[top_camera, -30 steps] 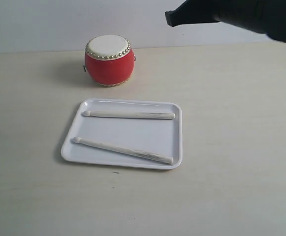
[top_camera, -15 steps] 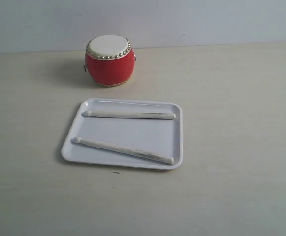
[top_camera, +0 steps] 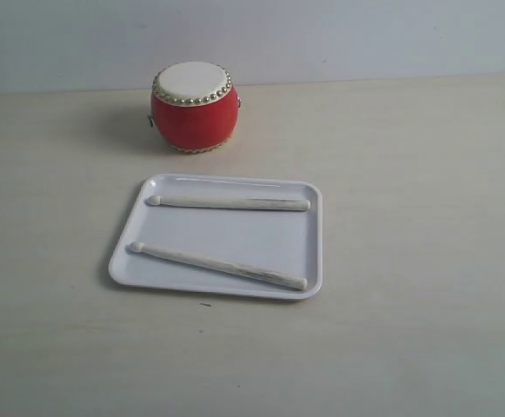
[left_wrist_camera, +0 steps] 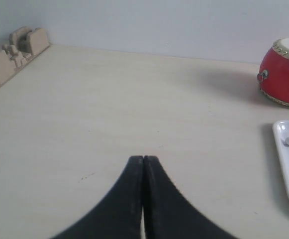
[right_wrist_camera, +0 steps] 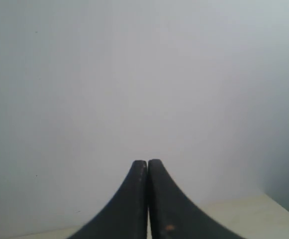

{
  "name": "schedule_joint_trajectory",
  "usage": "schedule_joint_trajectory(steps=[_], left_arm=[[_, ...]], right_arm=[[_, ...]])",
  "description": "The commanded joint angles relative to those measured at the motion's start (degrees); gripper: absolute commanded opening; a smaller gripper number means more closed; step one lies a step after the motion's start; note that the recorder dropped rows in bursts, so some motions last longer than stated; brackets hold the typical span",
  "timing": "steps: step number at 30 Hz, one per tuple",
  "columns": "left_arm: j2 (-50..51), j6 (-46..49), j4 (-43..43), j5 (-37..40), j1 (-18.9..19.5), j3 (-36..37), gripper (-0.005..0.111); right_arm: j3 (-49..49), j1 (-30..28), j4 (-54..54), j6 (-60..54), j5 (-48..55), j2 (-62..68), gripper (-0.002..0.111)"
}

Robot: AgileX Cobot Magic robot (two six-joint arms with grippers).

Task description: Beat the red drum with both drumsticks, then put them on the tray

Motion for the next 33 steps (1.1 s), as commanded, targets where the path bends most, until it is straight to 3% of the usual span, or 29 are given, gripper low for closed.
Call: schedule_joint_trajectory(steps=[1,6,8,15,19,33], left_arm=[[-0.37,-0.05,-0.23,-0.36,0.13,0.13,0.0],[-0.37,-0.05,-0.23,-0.36,0.13,0.13,0.0],[-0.37,-0.05,-0.23,-0.36,0.13,0.13,0.0],[-0.37,-0.05,-0.23,-0.36,0.13,0.13,0.0],[-0.37,-0.05,-0.23,-0.36,0.13,0.13,0.0],[-0.37,0.06,-0.23,-0.36,0.13,0.13,0.0]], right_arm=[[0.43,-0.26,-8.68,5.33,5.41,-1.18,0.0],[0.43,-0.26,-45.16,44.48,17.93,-4.9,0.0],[0.79,-0.26,-48.66,49.94,21.77,-7.14,0.0],[9.24,-0.26,-45.49,40.71,22.5,-18.53,0.0],[14.08,-0.26,-39.81,33.55,23.79,-18.53,0.0],[15.56,-0.26,-39.53,32.6,24.65,-18.53,0.0]])
